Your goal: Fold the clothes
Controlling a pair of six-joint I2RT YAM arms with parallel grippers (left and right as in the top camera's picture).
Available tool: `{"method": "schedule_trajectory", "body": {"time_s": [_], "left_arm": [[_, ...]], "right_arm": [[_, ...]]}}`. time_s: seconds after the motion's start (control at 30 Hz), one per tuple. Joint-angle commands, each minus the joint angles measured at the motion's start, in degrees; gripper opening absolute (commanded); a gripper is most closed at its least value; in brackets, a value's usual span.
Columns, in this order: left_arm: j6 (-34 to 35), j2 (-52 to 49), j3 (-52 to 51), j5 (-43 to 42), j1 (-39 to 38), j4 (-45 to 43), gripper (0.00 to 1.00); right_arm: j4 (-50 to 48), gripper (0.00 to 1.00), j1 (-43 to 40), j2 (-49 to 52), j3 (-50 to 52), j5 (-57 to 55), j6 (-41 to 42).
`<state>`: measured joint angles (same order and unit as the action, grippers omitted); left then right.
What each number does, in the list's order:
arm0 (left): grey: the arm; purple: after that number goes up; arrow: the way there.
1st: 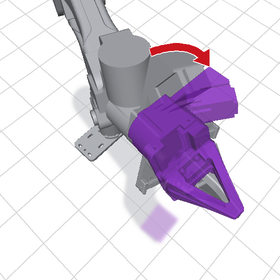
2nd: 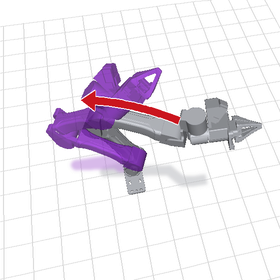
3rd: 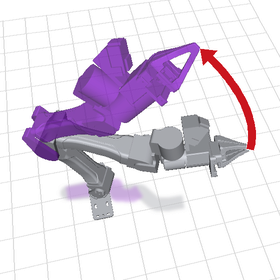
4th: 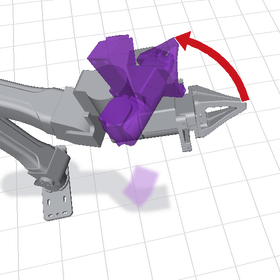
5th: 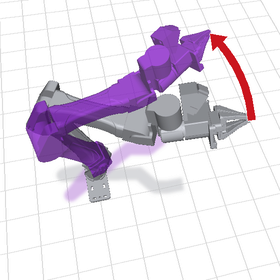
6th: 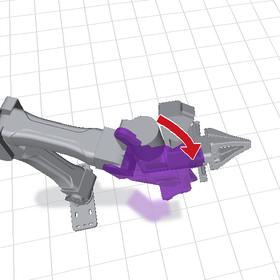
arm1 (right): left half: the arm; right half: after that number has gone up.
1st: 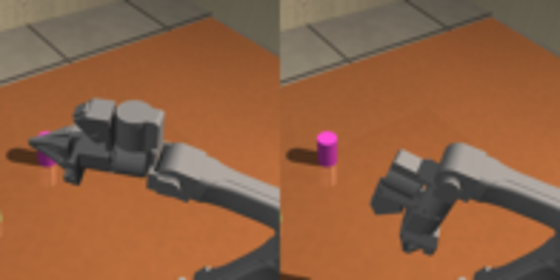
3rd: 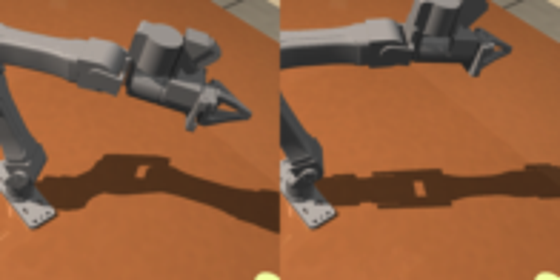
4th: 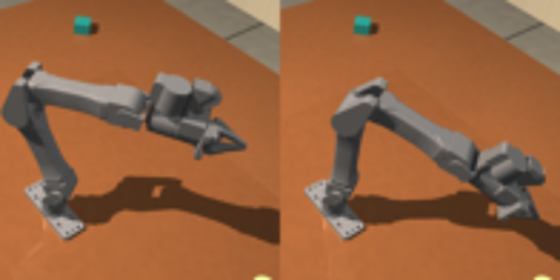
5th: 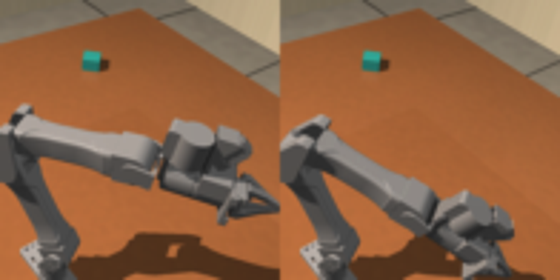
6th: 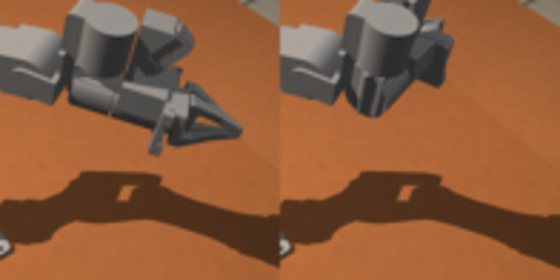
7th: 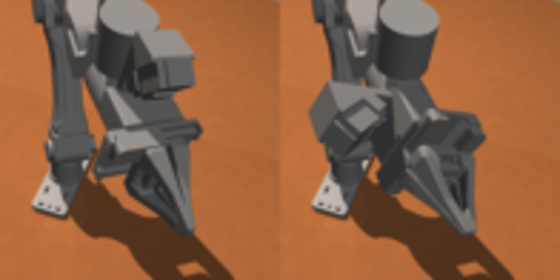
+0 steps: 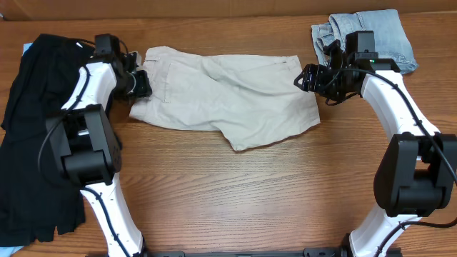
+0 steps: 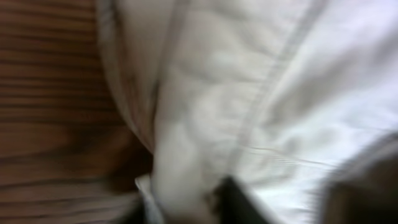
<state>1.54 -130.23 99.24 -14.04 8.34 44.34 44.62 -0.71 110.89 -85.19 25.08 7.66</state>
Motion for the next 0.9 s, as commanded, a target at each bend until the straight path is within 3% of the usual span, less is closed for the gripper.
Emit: {"method": "schedule_trajectory", "body": {"time_s": [0.0, 0.1, 0.17, 0.37, 0.43, 0.7, 0.87], "left_arm": [[0.83, -4.35, -0.90, 4.04, -0.02, 1.33, 0.04], [0.83, -4.24, -0.79, 4.92, -0.02, 1.51, 0.04], [0.83, -3.98, -0.07, 5.07, 0.07, 2.36, 0.04], [0.76, -2.47, 10.10, 6.62, 0.22, 12.76, 0.04], [-0.31, -1.79, 15.26, 8.00, 0.22, 17.75, 0.04], [-3.34, -0.35, 38.16, 12.74, -1.77, 37.00, 0.04], [-3.34, -0.35, 47.15, 12.72, -4.37, 41.44, 0.04]], "right_arm": [[-0.39, 0.80, 0.13, -0.28, -0.33, -0.15, -0.39], [-0.96, 0.79, 0.13, -0.28, -0.33, 1.22, -0.17], [-1.49, 0.70, 0.35, -0.28, -0.33, 2.05, -0.13], [-2.62, 0.19, 2.71, 0.33, -0.33, 2.05, 1.36], [-2.93, 0.06, 3.78, 0.94, -0.33, 2.01, 1.53], [-7.28, 0.04, 6.58, 6.91, -0.33, 2.05, 5.92], [-7.72, 0.04, 6.93, 10.38, -0.33, 2.03, 6.08]]}}
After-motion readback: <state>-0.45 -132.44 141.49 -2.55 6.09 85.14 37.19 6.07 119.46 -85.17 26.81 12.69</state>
